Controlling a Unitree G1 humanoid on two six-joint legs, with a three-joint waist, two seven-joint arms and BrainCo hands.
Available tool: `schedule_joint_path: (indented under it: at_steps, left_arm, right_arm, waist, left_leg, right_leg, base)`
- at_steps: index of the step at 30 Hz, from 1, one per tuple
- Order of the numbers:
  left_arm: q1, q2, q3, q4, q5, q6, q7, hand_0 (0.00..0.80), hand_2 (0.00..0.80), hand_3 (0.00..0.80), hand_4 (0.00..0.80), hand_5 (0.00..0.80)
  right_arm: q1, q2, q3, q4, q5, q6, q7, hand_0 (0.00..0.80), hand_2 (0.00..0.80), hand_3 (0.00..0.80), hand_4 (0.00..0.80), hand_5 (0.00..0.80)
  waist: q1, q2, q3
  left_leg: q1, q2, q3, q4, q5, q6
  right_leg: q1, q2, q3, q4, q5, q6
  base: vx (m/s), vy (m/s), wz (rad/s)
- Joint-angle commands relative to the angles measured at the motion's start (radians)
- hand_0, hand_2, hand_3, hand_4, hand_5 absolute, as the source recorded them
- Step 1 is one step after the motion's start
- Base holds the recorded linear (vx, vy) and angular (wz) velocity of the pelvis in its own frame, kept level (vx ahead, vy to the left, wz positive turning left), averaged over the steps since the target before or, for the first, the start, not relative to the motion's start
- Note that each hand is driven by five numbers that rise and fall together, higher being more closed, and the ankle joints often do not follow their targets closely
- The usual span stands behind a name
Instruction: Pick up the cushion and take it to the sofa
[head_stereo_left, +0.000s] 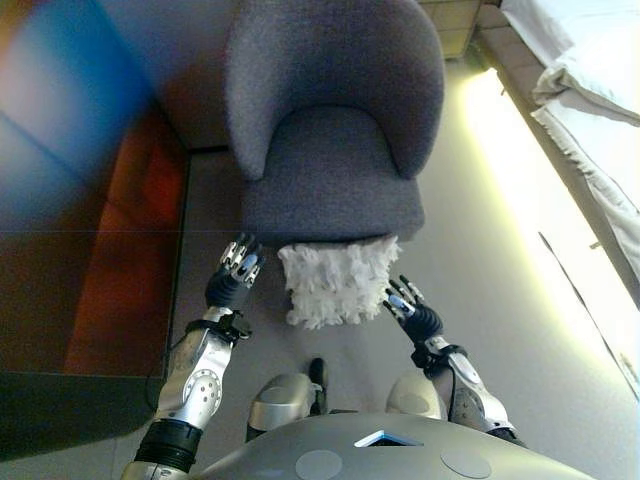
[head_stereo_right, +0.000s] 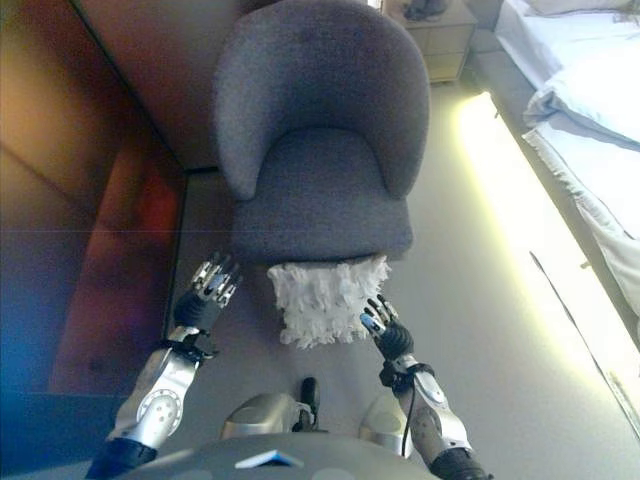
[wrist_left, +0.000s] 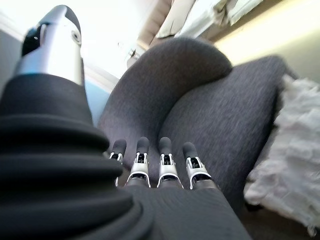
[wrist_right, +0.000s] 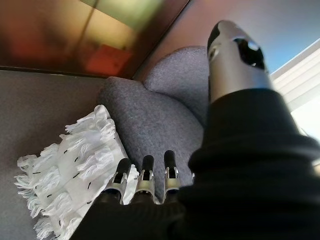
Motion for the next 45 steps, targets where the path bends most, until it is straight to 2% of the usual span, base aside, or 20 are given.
schedule_joint_path:
  at_steps: [1,3,5,6,9,11,12,14,17,19,20,21,22,23,25,27,29,34,40,45]
  left_arm:
    - [0.032,0.031,0.040,-0.076,0.030,-0.064,0.000,0.000,0.000,0.000,0.000,0.000]
    - [0.040,0.037,0.041,-0.069,0.018,-0.089,-0.002,0.000,0.000,0.000,0.000,0.000]
    - [0.045,0.039,0.039,-0.065,0.015,-0.095,-0.010,0.000,0.000,0.000,0.000,0.000]
    - [0.057,0.041,0.035,-0.062,0.019,-0.099,-0.025,0.000,0.000,0.000,0.000,0.000]
    - [0.086,0.031,0.035,-0.059,0.018,-0.092,-0.046,0.000,0.000,0.000,0.000,0.000]
    - [0.101,0.020,0.032,-0.054,0.031,-0.086,-0.054,0.000,0.000,0.000,0.000,0.000]
    - [0.106,0.014,0.025,-0.054,0.036,-0.080,-0.049,0.000,0.000,0.000,0.000,0.000]
    - [0.110,0.009,0.024,-0.053,0.026,-0.074,-0.049,0.000,0.000,0.000,0.000,0.000]
    - [0.110,-0.001,0.020,-0.068,0.016,-0.063,-0.052,0.000,0.000,0.000,0.000,0.000]
    - [0.104,-0.010,0.012,-0.069,0.010,-0.062,-0.046,0.000,0.000,0.000,0.000,0.000]
    - [0.096,-0.017,0.001,-0.072,0.007,-0.063,-0.036,0.000,0.000,0.000,0.000,0.000]
    - [0.092,-0.020,-0.007,-0.076,0.009,-0.064,-0.027,0.000,0.000,0.000,0.000,0.000]
    - [0.088,-0.023,-0.015,-0.080,0.007,-0.059,-0.015,0.000,0.000,0.000,0.000,0.000]
    - [0.086,-0.024,-0.018,-0.082,0.005,-0.053,-0.008,0.000,0.000,0.000,0.000,0.000]
    - [0.083,-0.024,-0.023,-0.082,0.012,-0.052,-0.005,0.000,0.000,0.000,0.000,0.000]
    - [0.087,-0.021,-0.014,-0.077,0.012,-0.058,-0.010,0.000,0.000,0.000,0.000,0.000]
    - [0.084,-0.015,0.005,-0.081,-0.003,-0.043,-0.022,0.000,0.000,0.000,0.000,0.000]
    - [0.058,-0.007,0.016,-0.066,0.010,-0.006,-0.073,0.000,0.000,0.000,0.000,0.000]
    - [0.048,0.013,-0.010,-0.075,0.010,-0.003,-0.072,0.000,0.000,0.000,0.000,0.000]
    - [0.046,0.026,-0.014,-0.062,0.063,-0.033,-0.035,0.000,0.000,0.000,0.000,0.000]
  right_arm:
    - [0.001,-0.011,-0.021,-0.027,0.009,-0.029,0.023,0.000,0.000,0.000,0.000,0.000]
    - [-0.003,-0.017,-0.024,-0.023,0.032,-0.032,0.039,0.000,0.000,0.000,0.000,0.000]
    - [-0.009,-0.020,-0.026,-0.015,0.042,-0.034,0.042,0.000,0.000,0.000,0.000,0.000]
    - [-0.021,-0.019,-0.036,0.000,0.049,-0.026,0.048,0.000,0.000,0.000,0.000,0.000]
    - [-0.041,-0.014,-0.048,0.026,0.046,-0.011,0.062,0.000,0.000,0.000,0.000,0.000]
    - [-0.046,-0.014,-0.053,0.030,0.048,0.001,0.055,0.000,0.000,0.000,0.000,0.000]
    - [-0.045,-0.016,-0.051,0.027,0.052,0.007,0.037,0.000,0.000,0.000,0.000,0.000]
    - [-0.044,-0.019,-0.048,0.020,0.041,0.016,0.020,0.000,0.000,0.000,0.000,0.000]
    - [-0.034,-0.037,-0.042,-0.006,0.048,0.022,0.024,0.000,0.000,0.000,0.000,0.000]
    - [-0.032,-0.046,-0.043,-0.004,0.033,0.025,0.030,0.000,0.000,0.000,0.000,0.000]
    - [-0.033,-0.061,-0.043,-0.001,0.028,0.020,0.038,0.000,0.000,0.000,0.000,0.000]
    - [-0.035,-0.069,-0.043,0.001,0.023,0.015,0.041,0.000,0.000,0.000,0.000,0.000]
    - [-0.039,-0.080,-0.045,0.006,0.019,0.007,0.046,0.000,0.000,0.000,0.000,0.000]
    - [-0.045,-0.087,-0.047,0.006,0.024,0.003,0.047,0.000,0.000,0.000,0.000,0.000]
    - [-0.059,-0.096,-0.042,0.001,0.061,-0.008,0.055,0.000,0.000,0.000,0.000,0.000]
    - [-0.076,-0.093,-0.028,-0.006,0.075,-0.015,0.051,0.000,0.000,0.000,0.000,0.000]
    - [-0.085,-0.087,-0.015,-0.020,0.087,-0.023,0.039,0.000,0.000,0.000,0.000,0.000]
    - [-0.042,-0.050,-0.031,-0.045,0.077,-0.034,0.027,0.000,0.000,0.000,0.000,0.000]
    - [-0.027,-0.030,-0.032,-0.067,0.058,-0.064,0.005,0.000,0.000,0.000,0.000,0.000]
    - [-0.043,-0.023,-0.046,-0.062,0.024,-0.080,0.013,0.000,0.000,0.000,0.000,0.000]
  waist:
    - [-0.033,-0.054,0.018]
    - [-0.052,-0.087,0.029]
    - [-0.062,-0.096,0.036]
    - [-0.065,-0.112,0.033]
    - [-0.058,-0.129,0.013]
    - [-0.061,-0.132,-0.009]
    - [-0.068,-0.132,-0.026]
    - [-0.075,-0.125,-0.036]
    - [-0.087,-0.113,-0.055]
    - [-0.095,-0.107,-0.068]
    - [-0.094,-0.110,-0.068]
    - [-0.092,-0.116,-0.067]
    - [-0.088,-0.122,-0.064]
    - [-0.085,-0.126,-0.060]
    - [-0.069,-0.121,-0.040]
    - [-0.050,-0.110,-0.028]
    - [-0.035,-0.090,-0.023]
    - [-0.072,-0.072,-0.034]
    - [-0.088,-0.061,-0.024]
    - [-0.071,-0.061,-0.018]
  left_leg:
    - [-0.057,0.019,-0.003,0.108,-0.097,-0.053]
    - [-0.031,0.001,-0.012,0.121,-0.149,-0.054]
    - [-0.008,-0.003,-0.020,0.136,-0.186,-0.054]
    - [0.017,-0.009,-0.032,0.149,-0.223,-0.049]
    - [0.067,-0.005,-0.030,0.164,-0.268,-0.049]
    - [0.088,0.002,-0.045,0.174,-0.281,-0.053]
    - [0.099,0.011,-0.055,0.184,-0.272,-0.060]
    - [0.108,0.029,-0.054,0.200,-0.257,-0.072]
    - [0.105,0.077,-0.047,0.288,-0.155,-0.114]
    - [0.090,0.098,-0.049,0.395,-0.067,-0.148]
    - [0.036,0.097,-0.062,0.531,-0.006,-0.165]
    - [-0.010,0.092,-0.063,0.611,0.013,-0.168]
    - [-0.069,0.105,-0.050,0.690,0.033,-0.172]
    - [-0.110,0.133,-0.037,0.712,0.033,-0.170]
    - [-0.156,0.184,-0.030,0.626,0.025,-0.163]
    - [-0.152,0.188,-0.052,0.431,0.024,-0.153]
    - [-0.133,0.190,-0.081,0.220,0.031,-0.160]
    - [-0.049,0.170,-0.007,0.128,-0.072,-0.144]
    - [-0.039,0.141,0.015,0.155,-0.119,-0.122]
    - [-0.029,0.133,0.051,0.166,-0.144,-0.110]
  right_leg:
    - [0.028,0.058,-0.009,-0.430,0.254,0.032]
    - [-0.014,0.086,0.011,-0.587,0.299,0.070]
    - [-0.018,0.099,0.010,-0.655,0.329,0.088]
    - [-0.028,0.100,0.008,-0.692,0.355,0.103]
    - [-0.015,0.093,-0.039,-0.689,0.367,0.107]
    - [0.001,0.103,-0.018,-0.686,0.350,0.099]
    - [0.004,0.120,0.001,-0.681,0.342,0.094]
    - [0.003,0.132,-0.001,-0.655,0.321,0.085]
    - [0.014,0.158,-0.011,-0.616,0.256,0.050]
    - [0.031,0.178,-0.013,-0.610,0.229,0.017]
    - [0.054,0.184,-0.015,-0.610,0.212,-0.010]
    - [0.072,0.185,-0.015,-0.611,0.201,-0.024]
    - [0.097,0.188,-0.018,-0.610,0.184,-0.042]
    - [0.114,0.189,-0.021,-0.610,0.175,-0.050]
    - [0.152,0.197,-0.011,-0.607,0.150,-0.052]
    - [0.166,0.202,0.017,-0.607,0.137,-0.034]
    - [0.169,0.209,0.048,-0.601,0.122,-0.013]
    - [0.157,0.153,0.042,-0.571,0.124,0.029]
    - [0.166,0.099,0.039,-0.587,0.145,0.064]
    - [0.175,0.050,-0.007,-0.599,0.180,0.075]
  base:
    - [0.333,-0.167,-0.10]
    - [0.354,-0.150,-0.03]
    - [0.356,-0.093,0.17]
    - [0.436,-0.091,0.36]
    - [0.492,-0.097,0.40]
    - [0.448,-0.123,0.47]
    - [0.392,-0.130,0.52]
    - [0.321,-0.124,0.53]
    - [0.299,-0.174,0.25]
    - [0.262,-0.182,0.06]
    - [0.244,-0.172,0.07]
    - [0.272,-0.184,0.10]
    - [0.231,-0.147,0.07]
    - [0.215,-0.118,0.05]
    - [0.195,-0.026,-0.01]
    - [0.187,0.090,-0.06]
    - [0.156,0.149,-0.24]
    - [0.079,0.152,-0.35]
    - [0.041,0.130,-0.01]
    - [0.012,0.084,-0.16]
